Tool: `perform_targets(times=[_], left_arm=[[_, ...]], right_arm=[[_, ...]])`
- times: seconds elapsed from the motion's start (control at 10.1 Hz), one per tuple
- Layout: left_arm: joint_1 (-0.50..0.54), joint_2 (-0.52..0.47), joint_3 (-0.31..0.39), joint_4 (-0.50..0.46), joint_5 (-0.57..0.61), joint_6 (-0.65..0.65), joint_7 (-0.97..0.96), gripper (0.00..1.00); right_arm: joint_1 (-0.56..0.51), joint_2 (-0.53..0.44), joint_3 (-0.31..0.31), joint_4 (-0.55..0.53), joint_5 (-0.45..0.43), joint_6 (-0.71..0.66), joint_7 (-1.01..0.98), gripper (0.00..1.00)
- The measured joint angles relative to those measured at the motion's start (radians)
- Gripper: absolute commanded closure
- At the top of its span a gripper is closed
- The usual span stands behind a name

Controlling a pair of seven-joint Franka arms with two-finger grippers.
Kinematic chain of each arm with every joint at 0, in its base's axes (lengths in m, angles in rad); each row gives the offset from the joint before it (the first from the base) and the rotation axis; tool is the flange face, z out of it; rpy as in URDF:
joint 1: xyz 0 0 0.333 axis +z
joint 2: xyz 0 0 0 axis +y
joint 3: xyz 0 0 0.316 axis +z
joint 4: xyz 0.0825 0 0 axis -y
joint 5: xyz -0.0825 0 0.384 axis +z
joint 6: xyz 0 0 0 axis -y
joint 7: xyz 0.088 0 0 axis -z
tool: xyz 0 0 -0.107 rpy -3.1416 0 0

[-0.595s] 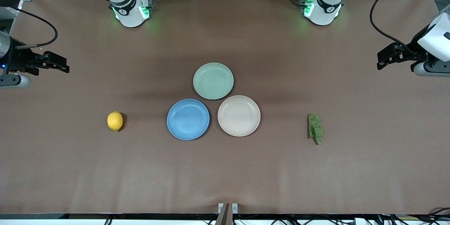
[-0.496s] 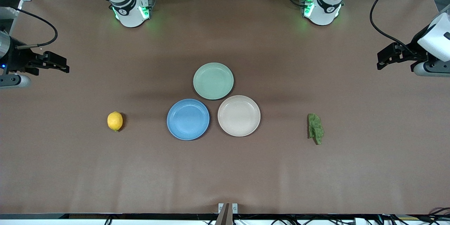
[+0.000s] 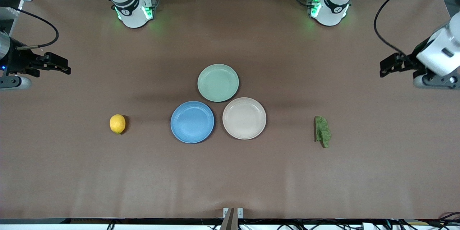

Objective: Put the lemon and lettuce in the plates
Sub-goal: 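Reach the right gripper toward the lemon while the left gripper reaches the lettuce, then lower and close the right gripper on the lemon while the left grasps lettuce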

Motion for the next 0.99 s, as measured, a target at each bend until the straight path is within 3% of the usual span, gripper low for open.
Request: perform_targets(times=[0.2, 0.4, 0.69, 0.99], left_arm=[[-0.005, 0.074, -0.004, -0.026, 0.000, 0.068, -0.017, 0.00], [-0.008, 0.127, -0.011, -0.108, 0.000, 0.212, -0.028, 0.00], [-0.023, 0.149, -0.016, -0.283, 0.000, 0.431, -0.047, 0.00], [-0.028, 0.187, -0.018, -0.380, 0.000, 0.577, -0.049, 0.00]], right_arm=[[-0.012, 0.002, -0.001, -0.009, 0.000, 0.017, -0.001, 0.00], [-0.041, 0.027, -0.005, -0.082, 0.002, 0.162, -0.007, 0.00], [-0.048, 0.165, -0.003, -0.248, 0.004, 0.504, -0.011, 0.00], [-0.032, 0.310, 0.001, -0.268, 0.004, 0.619, -0.011, 0.00]])
